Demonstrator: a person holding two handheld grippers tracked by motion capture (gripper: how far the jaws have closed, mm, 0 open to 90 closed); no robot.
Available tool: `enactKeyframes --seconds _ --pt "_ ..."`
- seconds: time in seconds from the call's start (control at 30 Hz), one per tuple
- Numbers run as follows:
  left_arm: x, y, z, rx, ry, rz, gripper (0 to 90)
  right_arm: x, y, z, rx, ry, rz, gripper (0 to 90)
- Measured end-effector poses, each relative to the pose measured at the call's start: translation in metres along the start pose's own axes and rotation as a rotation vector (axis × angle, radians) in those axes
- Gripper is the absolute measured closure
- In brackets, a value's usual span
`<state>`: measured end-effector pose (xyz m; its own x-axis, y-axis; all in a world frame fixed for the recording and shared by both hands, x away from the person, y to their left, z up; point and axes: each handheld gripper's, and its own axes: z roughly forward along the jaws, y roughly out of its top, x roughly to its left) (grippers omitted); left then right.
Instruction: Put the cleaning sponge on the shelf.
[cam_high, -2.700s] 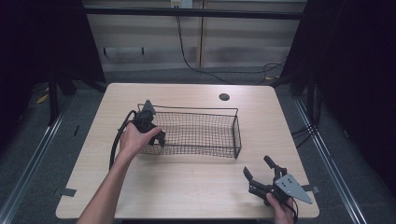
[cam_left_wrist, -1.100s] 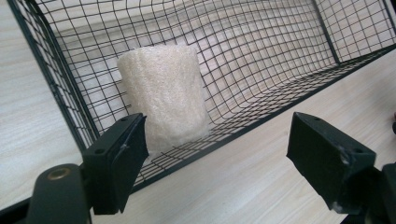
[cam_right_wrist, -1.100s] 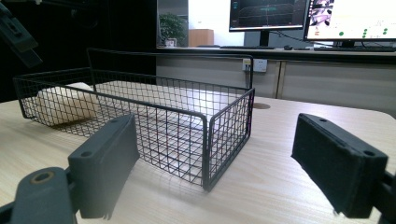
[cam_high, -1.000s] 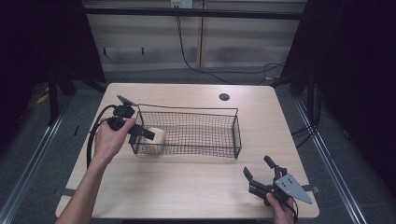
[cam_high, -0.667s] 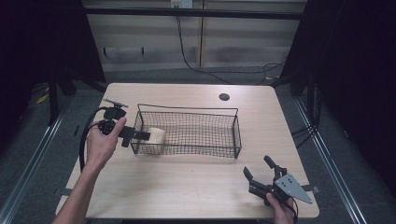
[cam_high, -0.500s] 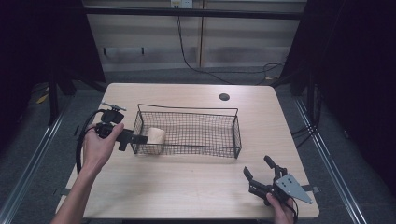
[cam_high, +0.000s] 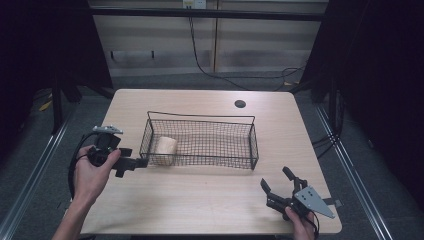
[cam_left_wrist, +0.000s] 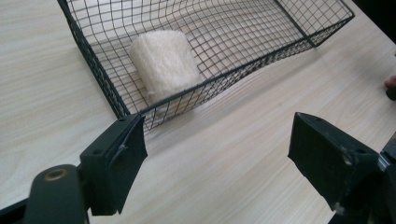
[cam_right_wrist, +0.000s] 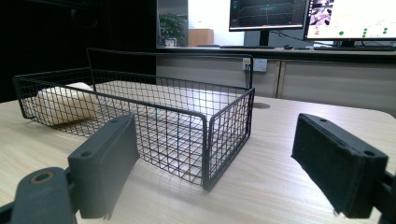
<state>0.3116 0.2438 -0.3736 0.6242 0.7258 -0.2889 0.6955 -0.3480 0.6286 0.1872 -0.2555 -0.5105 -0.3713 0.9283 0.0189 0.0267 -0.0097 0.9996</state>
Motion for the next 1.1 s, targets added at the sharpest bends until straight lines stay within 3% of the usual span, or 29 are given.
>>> enactKeyframes --seconds 0.53,0.67,0.83,0.93,1.1 --pt "0.001 -0.053 -0.004 -0.039 -0.024 -0.043 18.3 0.0 0.0 0.0 0.001 0.0 -0.004 13.7" --pt "0.002 -0.071 -0.002 -0.022 -0.014 -0.058 18.1 0.0 0.0 0.0 0.001 0.001 -0.004 13.7" --pt "0.002 -0.087 -0.002 -0.038 -0.001 -0.053 17.9 0.0 0.0 0.0 0.005 0.0 -0.008 13.7" --pt "0.006 -0.096 0.002 -0.066 0.005 -0.066 17.3 0.0 0.0 0.0 0.001 0.001 -0.005 13.8" --pt "0.011 -0.103 0.013 -0.065 -0.001 -0.078 17.3 -0.001 0.0 0.001 0.004 0.011 -0.002 13.7"
